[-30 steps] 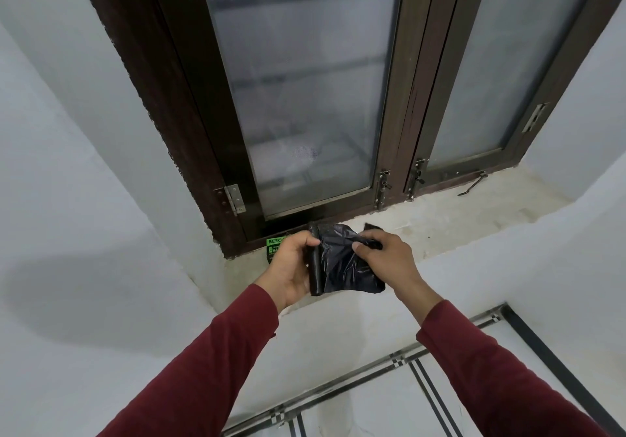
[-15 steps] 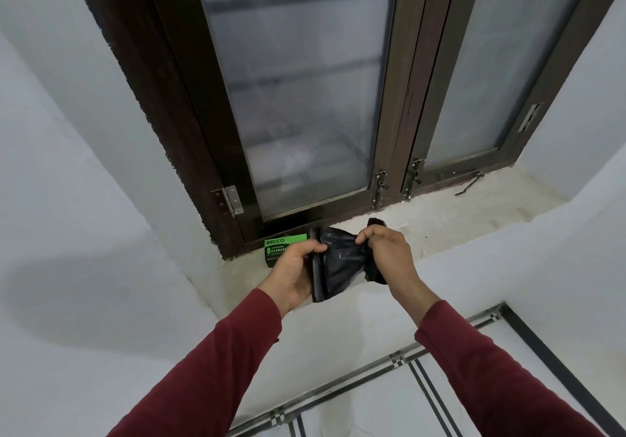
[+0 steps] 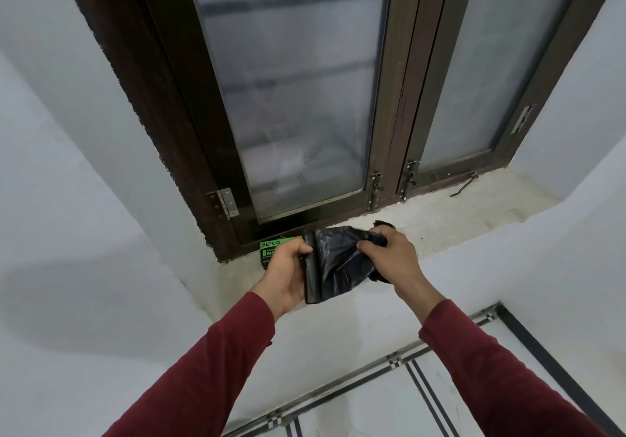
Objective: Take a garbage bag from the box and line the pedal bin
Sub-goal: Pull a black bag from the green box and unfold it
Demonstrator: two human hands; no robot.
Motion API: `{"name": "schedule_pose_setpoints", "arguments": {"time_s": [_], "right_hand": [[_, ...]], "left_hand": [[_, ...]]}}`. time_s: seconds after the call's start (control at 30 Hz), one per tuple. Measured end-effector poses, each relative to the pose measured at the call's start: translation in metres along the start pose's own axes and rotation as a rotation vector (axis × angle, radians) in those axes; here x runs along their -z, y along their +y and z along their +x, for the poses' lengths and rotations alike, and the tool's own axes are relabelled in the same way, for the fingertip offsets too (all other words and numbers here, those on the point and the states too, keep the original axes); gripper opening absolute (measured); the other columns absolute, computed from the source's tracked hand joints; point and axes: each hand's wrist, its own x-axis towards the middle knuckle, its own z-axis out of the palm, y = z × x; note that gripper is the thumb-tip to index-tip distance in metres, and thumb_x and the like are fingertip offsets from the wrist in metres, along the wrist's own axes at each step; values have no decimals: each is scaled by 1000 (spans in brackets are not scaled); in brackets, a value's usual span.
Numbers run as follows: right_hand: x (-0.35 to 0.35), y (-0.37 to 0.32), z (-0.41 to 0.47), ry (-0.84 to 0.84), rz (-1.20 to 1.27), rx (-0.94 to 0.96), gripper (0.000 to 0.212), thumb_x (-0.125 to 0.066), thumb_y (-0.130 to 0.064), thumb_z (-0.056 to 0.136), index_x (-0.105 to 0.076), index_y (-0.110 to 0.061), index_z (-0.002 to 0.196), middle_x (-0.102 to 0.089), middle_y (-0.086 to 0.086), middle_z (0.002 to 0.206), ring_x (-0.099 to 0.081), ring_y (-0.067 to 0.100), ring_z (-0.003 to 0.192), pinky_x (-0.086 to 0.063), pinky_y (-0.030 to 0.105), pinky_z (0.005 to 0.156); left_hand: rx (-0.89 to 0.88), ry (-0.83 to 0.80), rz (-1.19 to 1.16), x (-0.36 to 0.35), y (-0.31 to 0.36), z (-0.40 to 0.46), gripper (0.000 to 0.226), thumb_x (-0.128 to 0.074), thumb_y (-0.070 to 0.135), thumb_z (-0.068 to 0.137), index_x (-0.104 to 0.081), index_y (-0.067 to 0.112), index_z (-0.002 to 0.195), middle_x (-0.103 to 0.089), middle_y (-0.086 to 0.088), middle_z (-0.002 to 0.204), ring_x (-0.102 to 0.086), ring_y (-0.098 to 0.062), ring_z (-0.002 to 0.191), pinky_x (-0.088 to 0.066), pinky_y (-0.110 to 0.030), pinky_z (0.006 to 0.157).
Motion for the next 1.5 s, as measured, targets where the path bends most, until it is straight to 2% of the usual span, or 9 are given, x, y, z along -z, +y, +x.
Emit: {"name": "schedule_pose_setpoints", "arguments": {"time_s": [0.2, 0.37, 0.43, 0.67, 0.73, 1.03, 1.2, 1.33, 1.5], "right_hand": [[-3, -1, -2, -52, 121, 32, 53, -41, 9, 83, -75, -32, 85, -73, -11, 97, -68, 15, 91, -55, 25, 75], [0, -2, -4, -34, 134, -64, 12, -66, -29, 80, -71, -23, 71, -72, -9, 79, -66, 13, 80, -46, 22, 66], [1, 0, -4, -19, 61, -5, 33, -85, -46, 66, -65, -22, 76, -70, -9, 79, -65, 10, 76, -47, 23, 65], [3, 2, 0, 35, -120, 125, 22, -79, -18, 83, -77, -27, 103, -70, -10, 85, -66, 12, 74, -60, 30, 80], [3, 2, 2, 38, -186, 155, 18, -73, -17, 88, -77, -26, 103, -67, -6, 91, -62, 12, 82, -51, 15, 77], [5, -3, -3, -8, -19, 34, 52, -37, 8, 75, -74, -28, 70, -72, -3, 85, -59, 3, 52, -43, 16, 42], [4, -4, -2, -29, -32, 21, 8, -76, -31, 78, -69, -28, 80, -72, -7, 87, -66, 13, 77, -44, 10, 52], [4, -4, -4, -27, -133, 101, 59, -93, -56, 57, -64, -30, 102, -67, -14, 96, -66, 8, 84, -53, 24, 65], [3, 0, -1, -24, -247, 135, 30, -89, -47, 71, -65, -30, 78, -61, -15, 81, -59, 7, 75, -35, 8, 57]], "left_hand": [[16, 20, 43, -10, 0, -2, 37, -61, 12, 85, -70, 2, 120, -75, -19, 108, -73, -33, 90, -62, -40, 74], [42, 38, 71, -9, -2, -4, 42, -59, 17, 86, -69, 2, 125, -76, -21, 115, -75, -34, 98, -62, -43, 81], [26, 41, 39, -8, -1, -2, 44, -58, 18, 86, -68, 2, 126, -73, -22, 122, -73, -36, 105, -61, -47, 85], [23, 9, 20, -10, -2, -1, 39, -52, 28, 88, -76, 9, 111, -75, -14, 106, -73, -31, 91, -62, -45, 80], [21, -15, 12, -11, -1, -3, 35, -58, 25, 89, -78, 8, 112, -77, -17, 110, -77, -30, 86, -63, -41, 68], [41, 49, 87, -9, 0, -3, 38, -67, 23, 92, -69, 8, 127, -78, -16, 113, -77, -31, 94, -63, -40, 77], [62, 87, 32, -11, 1, -5, 45, -63, 19, 89, -65, 3, 132, -72, -22, 125, -73, -33, 95, -63, -37, 65], [73, 81, 23, -10, 0, -5, 48, -52, 25, 87, -68, 6, 129, -72, -21, 123, -71, -34, 95, -61, -39, 73], [47, 39, 37, -8, 0, -5, 40, -53, 27, 87, -74, 10, 116, -77, -17, 114, -76, -32, 90, -62, -39, 76]]}}
